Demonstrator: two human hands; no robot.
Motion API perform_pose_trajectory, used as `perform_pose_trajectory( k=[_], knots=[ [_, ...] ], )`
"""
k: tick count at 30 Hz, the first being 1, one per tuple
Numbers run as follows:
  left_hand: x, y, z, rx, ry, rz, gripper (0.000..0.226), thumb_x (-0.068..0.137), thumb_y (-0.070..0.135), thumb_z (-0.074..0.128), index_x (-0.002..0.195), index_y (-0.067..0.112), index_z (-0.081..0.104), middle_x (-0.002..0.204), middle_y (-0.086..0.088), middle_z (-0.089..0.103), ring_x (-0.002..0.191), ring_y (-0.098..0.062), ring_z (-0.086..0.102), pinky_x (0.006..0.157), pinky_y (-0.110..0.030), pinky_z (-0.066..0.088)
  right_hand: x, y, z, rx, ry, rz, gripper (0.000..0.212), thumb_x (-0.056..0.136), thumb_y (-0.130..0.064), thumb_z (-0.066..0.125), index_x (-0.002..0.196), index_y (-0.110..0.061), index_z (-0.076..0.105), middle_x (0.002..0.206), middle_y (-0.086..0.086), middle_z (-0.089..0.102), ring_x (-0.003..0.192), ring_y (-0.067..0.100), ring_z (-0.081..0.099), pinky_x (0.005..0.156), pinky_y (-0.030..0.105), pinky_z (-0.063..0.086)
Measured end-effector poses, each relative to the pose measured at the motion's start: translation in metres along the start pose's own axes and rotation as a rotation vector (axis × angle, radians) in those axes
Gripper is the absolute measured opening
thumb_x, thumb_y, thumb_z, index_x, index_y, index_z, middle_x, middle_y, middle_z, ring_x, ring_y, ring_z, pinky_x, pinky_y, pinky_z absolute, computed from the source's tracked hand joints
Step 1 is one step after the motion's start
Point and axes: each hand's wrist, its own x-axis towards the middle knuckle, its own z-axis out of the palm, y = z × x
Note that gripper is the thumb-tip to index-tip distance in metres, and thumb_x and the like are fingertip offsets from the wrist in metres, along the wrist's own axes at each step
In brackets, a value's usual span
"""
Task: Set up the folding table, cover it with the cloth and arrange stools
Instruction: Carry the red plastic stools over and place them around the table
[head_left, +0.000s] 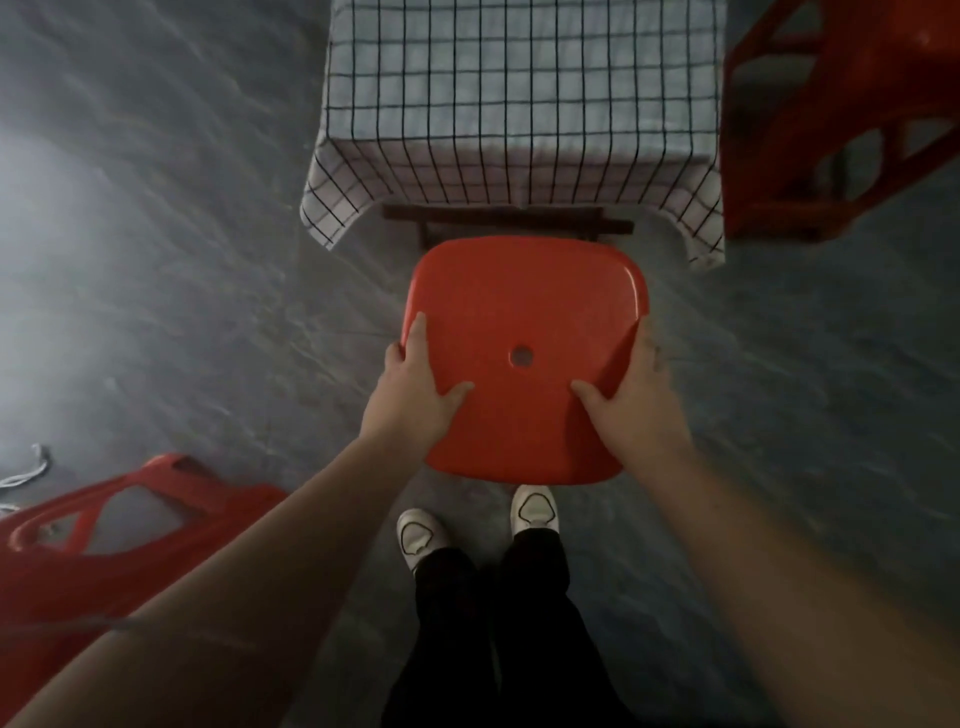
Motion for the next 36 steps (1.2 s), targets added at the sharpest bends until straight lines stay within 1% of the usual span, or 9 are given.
perform_pose_trajectory(
  k=[4,13,18,20,23,25,28,31,36],
  knots=[
    [0.017,-0.014,0.022,-0.015,-0.008,-0.032,0.098,0.087,0.046,0.069,0.155,0.039,-0.002,0.154,-0.007,0.03,0.13,-0.031,0.049,0.096,-0.051,0.05,0.018,0.015,0.027,0.0,-0.035,0.002,0.105,0.085,-0.048,0.072,0.156,-0.033,-0.004,0.153,0.011,0.031,0.132,0.032,0.047,0.1,0.049,0.046],
    [0.029,-0.03,0.04,-0.035,-0.055,-0.034,0.098,0.089,0.038,0.07,0.154,0.041,-0.003,0.154,-0.008,0.026,0.135,-0.03,0.042,0.104,-0.052,0.045,0.021,0.032,0.056,0.02,-0.1,0.003,0.108,0.087,-0.038,0.072,0.158,-0.019,-0.007,0.152,0.018,0.028,0.135,0.034,0.041,0.108,0.045,0.039],
    [0.024,-0.022,0.03,0.105,-0.149,-0.072,0.094,0.093,0.036,0.062,0.155,0.04,-0.01,0.165,-0.014,0.005,0.144,-0.039,0.029,0.109,-0.056,0.04,0.021,0.025,0.043,-0.073,-0.197,0.066,0.107,0.089,-0.039,0.069,0.157,-0.026,-0.013,0.159,0.013,0.021,0.134,0.036,0.045,0.106,0.052,0.044],
    [0.015,-0.017,0.014,0.124,-0.179,-0.075,0.084,0.094,0.036,0.056,0.158,0.032,0.001,0.165,-0.014,0.01,0.145,-0.038,0.029,0.112,-0.055,0.036,0.018,0.015,0.025,-0.167,-0.237,0.063,0.095,0.091,-0.039,0.064,0.158,-0.022,-0.001,0.158,0.013,0.024,0.131,0.036,0.048,0.104,0.051,0.046],
    [-0.015,-0.001,-0.027,0.102,-0.18,-0.059,0.068,0.089,0.036,0.049,0.152,0.022,0.026,0.152,-0.016,0.037,0.135,-0.04,0.041,0.107,-0.055,0.04,0.001,-0.013,-0.013,-0.241,-0.213,-0.021,0.065,0.092,-0.033,0.059,0.148,-0.013,0.034,0.145,0.016,0.041,0.124,0.036,0.052,0.1,0.046,0.047],
    [-0.044,0.014,-0.06,0.103,-0.145,-0.023,0.058,0.089,0.032,0.049,0.144,0.018,0.037,0.142,-0.015,0.048,0.128,-0.04,0.047,0.103,-0.054,0.043,-0.02,-0.037,-0.044,-0.264,-0.203,-0.081,0.059,0.093,-0.031,0.057,0.145,-0.012,0.039,0.141,0.014,0.047,0.123,0.035,0.052,0.099,0.044,0.046],
    [-0.099,0.034,-0.112,0.178,-0.05,0.046,0.059,0.092,0.027,0.052,0.147,0.015,0.036,0.149,-0.011,0.043,0.135,-0.037,0.04,0.109,-0.052,0.037,-0.064,-0.08,-0.09,-0.307,-0.241,-0.183,0.066,0.095,-0.035,0.053,0.153,-0.018,0.028,0.149,0.013,0.042,0.132,0.033,0.046,0.107,0.046,0.043],
    [-0.156,0.042,-0.158,0.291,0.07,0.11,0.066,0.093,0.033,0.051,0.154,0.021,0.027,0.16,-0.006,0.03,0.148,-0.029,0.024,0.12,-0.048,0.022,-0.113,-0.12,-0.131,-0.341,-0.237,-0.372,0.067,0.096,-0.039,0.049,0.155,-0.02,0.025,0.156,0.01,0.036,0.142,0.031,0.034,0.114,0.047,0.036],
    [-0.25,0.034,-0.216,0.303,0.227,0.052,0.071,0.098,0.046,0.046,0.158,0.027,0.013,0.166,-0.006,0.014,0.153,-0.03,0.008,0.123,-0.051,0.012,-0.19,-0.178,-0.179,-0.383,-0.219,-0.567,0.067,0.097,-0.042,0.044,0.157,-0.023,0.021,0.161,0.007,0.027,0.149,0.029,0.02,0.119,0.046,0.026]
  ],
)
